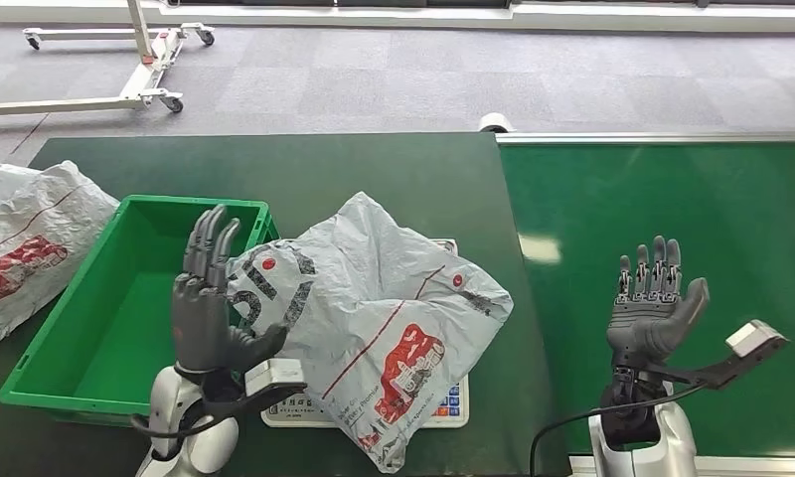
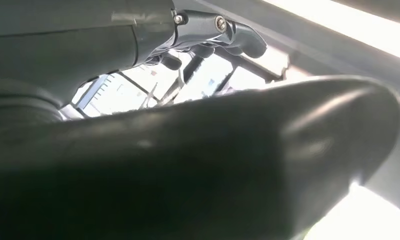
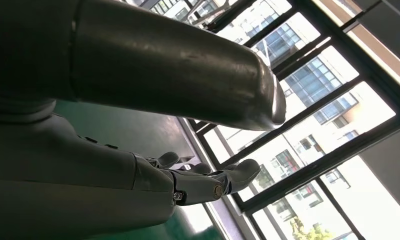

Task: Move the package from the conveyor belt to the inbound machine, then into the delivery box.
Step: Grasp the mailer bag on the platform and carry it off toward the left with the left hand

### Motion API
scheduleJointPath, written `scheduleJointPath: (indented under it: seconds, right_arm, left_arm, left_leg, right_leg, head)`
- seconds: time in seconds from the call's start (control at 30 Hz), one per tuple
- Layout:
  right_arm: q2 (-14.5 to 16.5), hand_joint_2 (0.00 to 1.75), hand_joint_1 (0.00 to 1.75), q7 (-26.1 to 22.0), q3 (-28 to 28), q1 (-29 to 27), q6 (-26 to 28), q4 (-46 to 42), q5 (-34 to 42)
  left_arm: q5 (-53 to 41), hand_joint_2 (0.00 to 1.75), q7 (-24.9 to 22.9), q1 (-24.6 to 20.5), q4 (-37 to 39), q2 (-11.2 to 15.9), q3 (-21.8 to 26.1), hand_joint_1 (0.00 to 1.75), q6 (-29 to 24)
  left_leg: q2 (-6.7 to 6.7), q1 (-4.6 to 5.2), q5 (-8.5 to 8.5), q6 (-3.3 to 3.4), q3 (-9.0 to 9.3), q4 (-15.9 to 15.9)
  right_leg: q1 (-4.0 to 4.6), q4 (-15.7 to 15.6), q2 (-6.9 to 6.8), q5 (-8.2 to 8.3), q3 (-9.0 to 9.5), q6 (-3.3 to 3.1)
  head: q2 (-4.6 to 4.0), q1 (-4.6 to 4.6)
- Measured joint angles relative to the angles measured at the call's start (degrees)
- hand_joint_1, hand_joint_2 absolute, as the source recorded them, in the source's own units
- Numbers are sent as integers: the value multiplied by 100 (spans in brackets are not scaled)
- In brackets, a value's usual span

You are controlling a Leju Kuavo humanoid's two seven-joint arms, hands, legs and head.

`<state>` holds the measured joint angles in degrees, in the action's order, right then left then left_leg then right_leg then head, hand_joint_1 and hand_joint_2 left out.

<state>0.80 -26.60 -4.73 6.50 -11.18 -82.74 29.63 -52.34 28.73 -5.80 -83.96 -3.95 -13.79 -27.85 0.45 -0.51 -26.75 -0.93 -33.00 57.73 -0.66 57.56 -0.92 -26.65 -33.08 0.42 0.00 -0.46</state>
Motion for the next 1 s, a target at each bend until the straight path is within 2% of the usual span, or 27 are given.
scheduleJointPath:
  seconds: [0.17, 0.3, 0.5, 0.6, 0.8, 0.9, 0.93, 1.0]
  right_arm:
    - [174, 0, 0, 102, -228, -27, -67, -1, -24]
    - [256, 0, 0, 139, -419, -186, -126, 10, -11]
    - [359, 0, 0, 211, -578, -416, -233, 48, -3]
    - [403, 0, 0, 225, -604, -424, -249, 102, -8]
    - [425, 0, 0, 231, -613, -426, -252, 140, -8]
    - [428, 0, 0, 232, -613, -416, -254, 141, -8]
    - [429, 0, 0, 232, -613, -415, -254, 141, -8]
    - [429, 0, 0, 232, -613, -416, -254, 142, -8]
  left_arm:
    - [-1277, 0, -388, -1354, 2549, 26, -429, 0, 83]
    - [-1767, 175, -524, -2034, 4225, 0, -769, 0, 108]
    - [-2214, 175, -911, -2631, 5483, -64, -1211, 0, 662]
    - [-2234, 175, -918, -2862, 5811, -75, -1338, 0, 1032]
    - [-2234, 175, -907, -3089, 6096, -92, -1444, 0, 1121]
    - [-2234, 175, -905, -3166, 6146, -103, -1463, 50, 1164]
    - [-2234, 175, -902, -3183, 6156, -105, -1464, 93, 1171]
    - [-2234, 175, -896, -3197, 6180, -105, -1466, 147, 1173]
  left_leg:
    - [11, 3, 31, -2, -3, 0]
    - [17, 3, 33, -3, -3, 0]
    - [-29, 3, 23, 10, 14, -8]
    - [-42, 3, -23, 17, 35, -15]
    - [-30, 3, -49, 24, 122, -16]
    - [-31, 2, -6, 12, 107, -16]
    - [-31, 2, 3, 4, 100, -16]
    - [-31, 2, 5, 6, 96, -17]
  right_leg:
    - [2, 1, 5, 28, -10, -5]
    - [2, 3, 13, 34, -11, -8]
    - [0, 0, -40, -2, 40, 8]
    - [-1, -3, -58, -45, 98, -1]
    - [0, -4, -47, -59, 184, -1]
    - [1, -2, -49, -27, 171, -8]
    - [1, -2, -49, -23, 164, -9]
    - [1, -1, -49, -21, 157, -11]
  head:
    - [0, 0]
    - [0, -1]
    - [0, 0]
    - [0, 0]
    - [0, 1]
    - [0, 0]
    - [0, -1]
    - [0, 0]
